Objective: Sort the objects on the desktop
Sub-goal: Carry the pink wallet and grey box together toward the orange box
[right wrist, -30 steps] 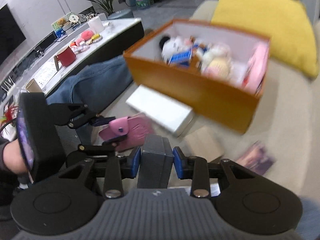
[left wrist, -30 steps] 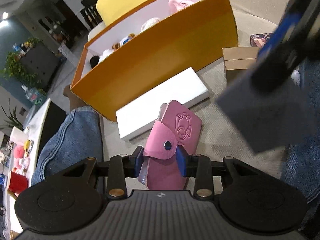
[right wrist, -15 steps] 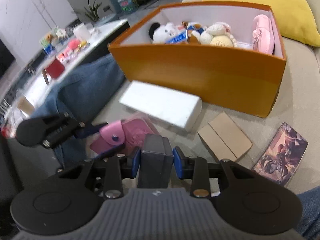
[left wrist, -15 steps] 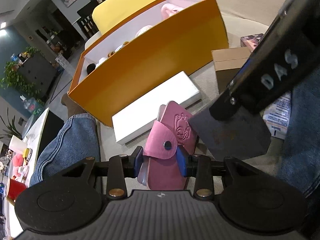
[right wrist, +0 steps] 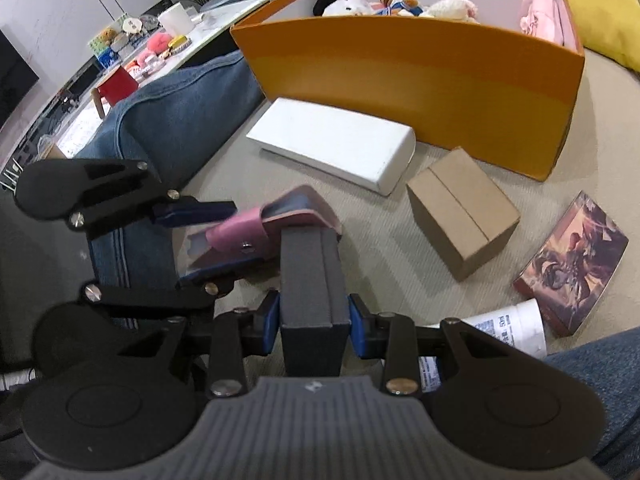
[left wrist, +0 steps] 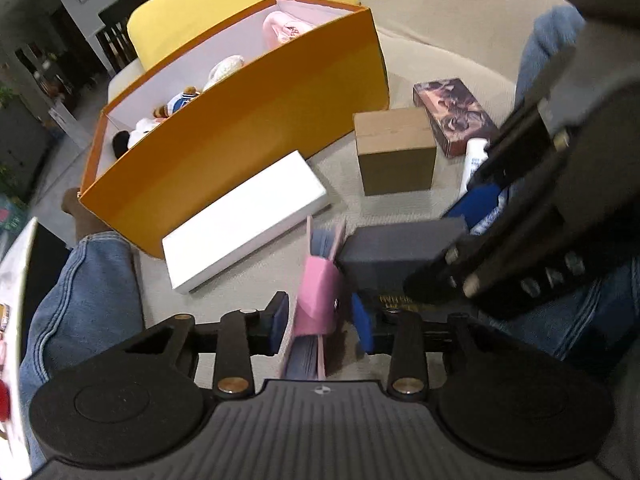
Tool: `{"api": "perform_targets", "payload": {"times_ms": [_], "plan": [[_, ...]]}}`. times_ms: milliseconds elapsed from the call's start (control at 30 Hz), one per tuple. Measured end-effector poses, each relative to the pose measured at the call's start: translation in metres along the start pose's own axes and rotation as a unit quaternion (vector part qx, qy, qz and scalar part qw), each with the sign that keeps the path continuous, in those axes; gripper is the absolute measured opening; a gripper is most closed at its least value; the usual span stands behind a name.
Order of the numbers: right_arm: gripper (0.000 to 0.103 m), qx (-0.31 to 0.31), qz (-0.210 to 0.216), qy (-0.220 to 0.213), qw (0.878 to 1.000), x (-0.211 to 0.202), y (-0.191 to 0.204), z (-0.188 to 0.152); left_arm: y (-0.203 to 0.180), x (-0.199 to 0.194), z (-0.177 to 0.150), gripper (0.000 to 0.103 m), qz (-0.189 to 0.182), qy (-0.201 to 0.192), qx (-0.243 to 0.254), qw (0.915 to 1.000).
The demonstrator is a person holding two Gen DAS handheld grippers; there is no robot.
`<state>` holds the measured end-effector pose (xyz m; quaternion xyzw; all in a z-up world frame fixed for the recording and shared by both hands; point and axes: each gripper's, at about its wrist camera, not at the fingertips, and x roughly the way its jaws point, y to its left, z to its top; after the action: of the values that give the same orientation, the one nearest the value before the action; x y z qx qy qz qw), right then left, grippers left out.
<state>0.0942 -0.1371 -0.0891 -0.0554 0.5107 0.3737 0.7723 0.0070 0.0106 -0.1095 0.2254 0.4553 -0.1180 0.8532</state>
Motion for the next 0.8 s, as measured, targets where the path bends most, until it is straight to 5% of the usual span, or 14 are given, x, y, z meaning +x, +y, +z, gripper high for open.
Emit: {"api": "perform_targets", "payload": {"times_ms": [233,800], "plan": [[0.038,-0.025,-0.005,0.031,0.999,0.004,0.005,0.004,0.002,0.007,0.008,0.027,-0.024,0.022,0.021,0.9993],[0.041,-0.034,-0.009,0.097,0.995,0.017,0.009,0.009,0.015,0.000,0.004,0.026,-0.044,0.015,-0.046,0.9978]]}}
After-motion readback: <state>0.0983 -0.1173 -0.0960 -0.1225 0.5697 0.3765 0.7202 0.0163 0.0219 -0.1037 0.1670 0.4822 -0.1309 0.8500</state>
